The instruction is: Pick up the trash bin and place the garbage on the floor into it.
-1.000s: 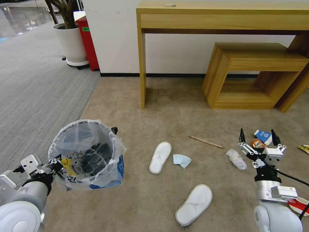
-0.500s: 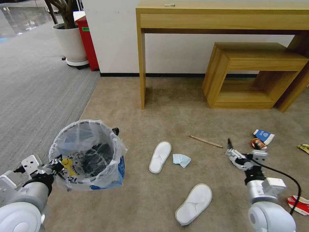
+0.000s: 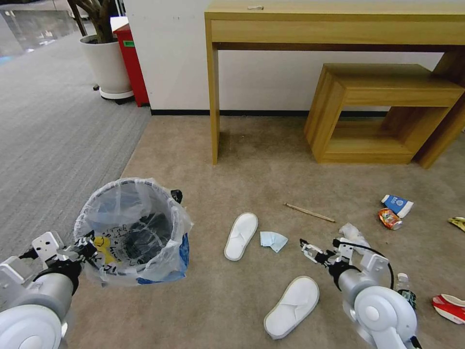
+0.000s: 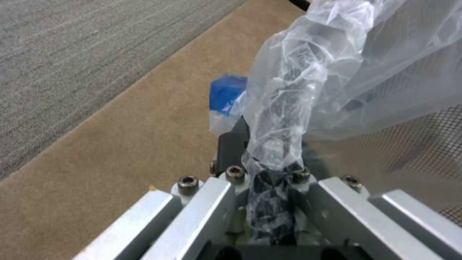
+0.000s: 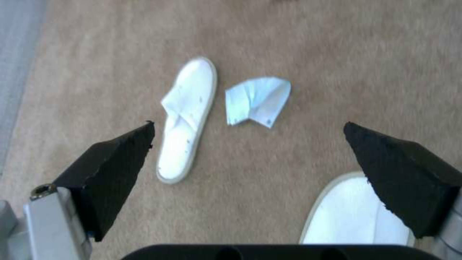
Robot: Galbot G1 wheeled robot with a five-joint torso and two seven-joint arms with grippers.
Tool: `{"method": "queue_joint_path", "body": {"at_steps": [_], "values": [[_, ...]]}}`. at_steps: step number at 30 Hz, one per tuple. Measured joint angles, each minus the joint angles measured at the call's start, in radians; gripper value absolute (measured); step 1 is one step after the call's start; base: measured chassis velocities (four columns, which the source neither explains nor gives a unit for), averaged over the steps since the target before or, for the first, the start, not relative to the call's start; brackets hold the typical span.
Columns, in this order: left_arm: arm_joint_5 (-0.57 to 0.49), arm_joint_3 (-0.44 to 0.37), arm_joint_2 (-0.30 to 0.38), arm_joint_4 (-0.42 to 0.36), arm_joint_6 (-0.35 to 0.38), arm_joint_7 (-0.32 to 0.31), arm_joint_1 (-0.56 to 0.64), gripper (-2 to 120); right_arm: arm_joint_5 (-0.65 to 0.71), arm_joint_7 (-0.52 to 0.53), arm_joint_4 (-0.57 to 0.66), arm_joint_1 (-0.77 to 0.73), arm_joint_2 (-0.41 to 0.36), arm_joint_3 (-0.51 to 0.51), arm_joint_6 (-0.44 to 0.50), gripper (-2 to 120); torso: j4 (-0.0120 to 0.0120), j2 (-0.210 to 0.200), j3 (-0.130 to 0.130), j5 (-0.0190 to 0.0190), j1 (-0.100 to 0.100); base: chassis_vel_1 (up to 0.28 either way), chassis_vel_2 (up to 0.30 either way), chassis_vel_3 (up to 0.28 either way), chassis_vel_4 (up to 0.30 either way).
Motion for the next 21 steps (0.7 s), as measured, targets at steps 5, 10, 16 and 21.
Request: {"method": "queue_joint_path", "body": {"at_steps": [5,10,16,21], "values": [[0.000,-0.004,0.004,0.001,0.000,0.000,-0.002,1,0.052,0.065,-0.041,0.027,0.007,-0.016,-0.025,100,0.0000,0.000,0.000,0.0000,0.000,0.000,0.000,0.000,0.000],[0.000,-0.004,0.007,0.003,0.000,0.001,-0.004,1,0.062,0.085,-0.057,0.032,0.009,-0.020,-0.036,100,0.0000,0.000,0.000,0.0000,0.000,0.000,0.000,0.000,0.000],[-0.001,-0.002,0.008,0.007,0.000,0.003,-0.008,1,0.054,0.086,-0.056,0.024,0.010,-0.018,-0.036,100,0.0000,0.000,0.000,0.0000,0.000,0.000,0.000,0.000,0.000],[-0.001,0.001,0.008,0.012,0.000,0.004,-0.008,1,0.051,0.084,-0.041,0.018,0.012,-0.013,-0.032,100,0.0000,0.000,0.000,0.0000,0.000,0.000,0.000,0.000,0.000]]}}
